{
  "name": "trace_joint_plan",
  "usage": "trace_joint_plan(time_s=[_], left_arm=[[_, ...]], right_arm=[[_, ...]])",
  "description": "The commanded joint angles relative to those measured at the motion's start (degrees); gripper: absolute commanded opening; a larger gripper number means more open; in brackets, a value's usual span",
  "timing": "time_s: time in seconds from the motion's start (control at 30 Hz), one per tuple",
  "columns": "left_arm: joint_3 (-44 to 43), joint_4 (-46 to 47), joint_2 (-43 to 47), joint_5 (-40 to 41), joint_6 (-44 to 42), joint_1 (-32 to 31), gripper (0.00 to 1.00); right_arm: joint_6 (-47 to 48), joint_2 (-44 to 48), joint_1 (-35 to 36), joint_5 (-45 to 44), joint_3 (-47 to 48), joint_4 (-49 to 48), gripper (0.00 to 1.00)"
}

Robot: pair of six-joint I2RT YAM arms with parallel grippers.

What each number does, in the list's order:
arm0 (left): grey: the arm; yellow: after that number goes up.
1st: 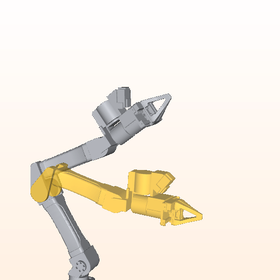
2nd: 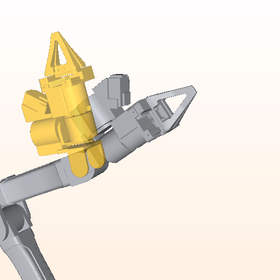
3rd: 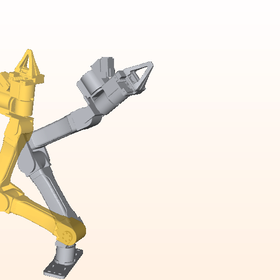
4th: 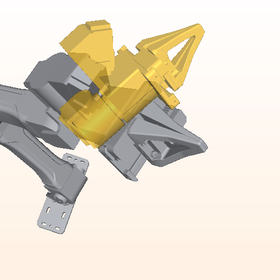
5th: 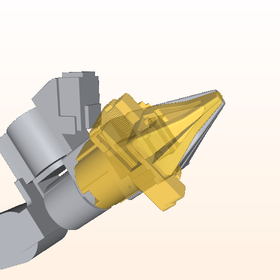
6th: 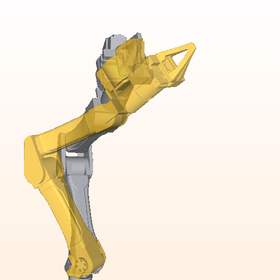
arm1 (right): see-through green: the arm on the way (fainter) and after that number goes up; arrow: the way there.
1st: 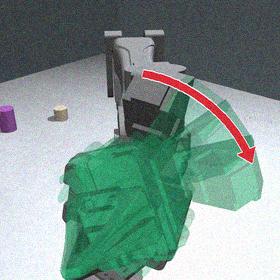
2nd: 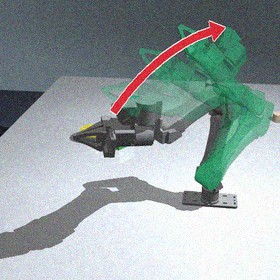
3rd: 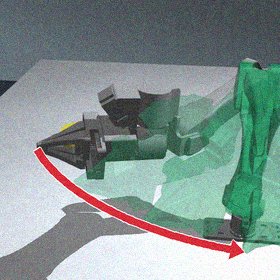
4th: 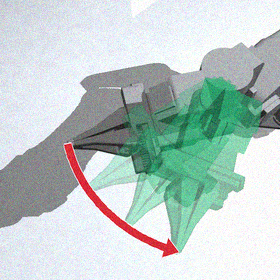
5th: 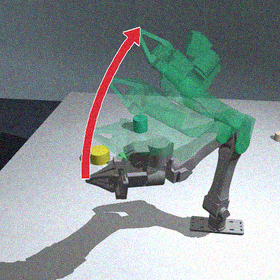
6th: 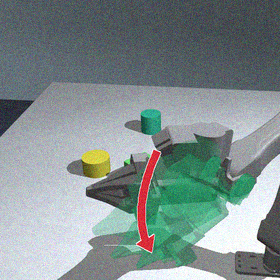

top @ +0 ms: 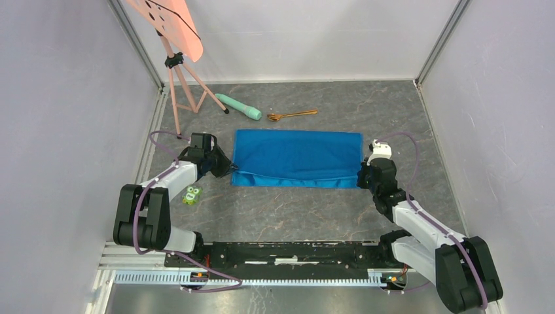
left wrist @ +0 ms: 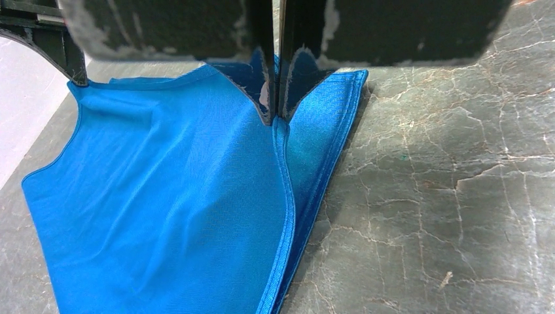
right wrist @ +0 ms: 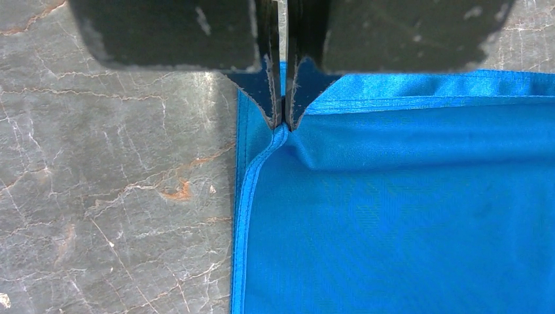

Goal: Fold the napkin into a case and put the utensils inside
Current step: Smooth out the rectangle-folded napkin at the center of the board.

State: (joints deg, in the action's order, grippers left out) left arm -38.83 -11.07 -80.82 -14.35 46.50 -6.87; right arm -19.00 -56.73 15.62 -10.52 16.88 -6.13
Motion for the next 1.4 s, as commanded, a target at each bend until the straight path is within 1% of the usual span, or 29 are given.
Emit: trace_joint_plan(time_s=[0.0, 0.33, 0.57, 0.9, 1.07, 1.37], left_arm=[[-0.27, -0.55, 1.18, -1.21, -2.90, -0.07, 0.02], [0.38, -1.17, -0.77, -0.46, -3.59, -0.09, 0.02], [0.97, -1.21, -0.43, -0.42, -3.70, -0.08, 0.02], [1.14, -2.87, 2.41, -0.24, -3.96, -0.07, 0.02], [1.83, -2.77, 2.62, 0.04, -3.96, -0.10, 0.02], [3.36, -2.12, 2.24, -0.67, -4.00, -0.20, 0.02]], right_arm=[[0.68, -0.36, -0.24, -0.62, 2.07, -0.40, 0.00], [-1.02, 0.90, -0.28, 1.96, 0.36, 0.20, 0.00], [-1.56, 2.55, -0.18, 3.21, 0.28, 1.38, 0.00], [-1.67, 7.00, -0.26, 3.00, 2.35, 5.35, 0.00], [-2.01, 8.12, -0.25, 3.32, 1.30, 5.78, 0.00], [-2.24, 6.93, -0.23, 1.36, -0.50, 5.43, 0.00]])
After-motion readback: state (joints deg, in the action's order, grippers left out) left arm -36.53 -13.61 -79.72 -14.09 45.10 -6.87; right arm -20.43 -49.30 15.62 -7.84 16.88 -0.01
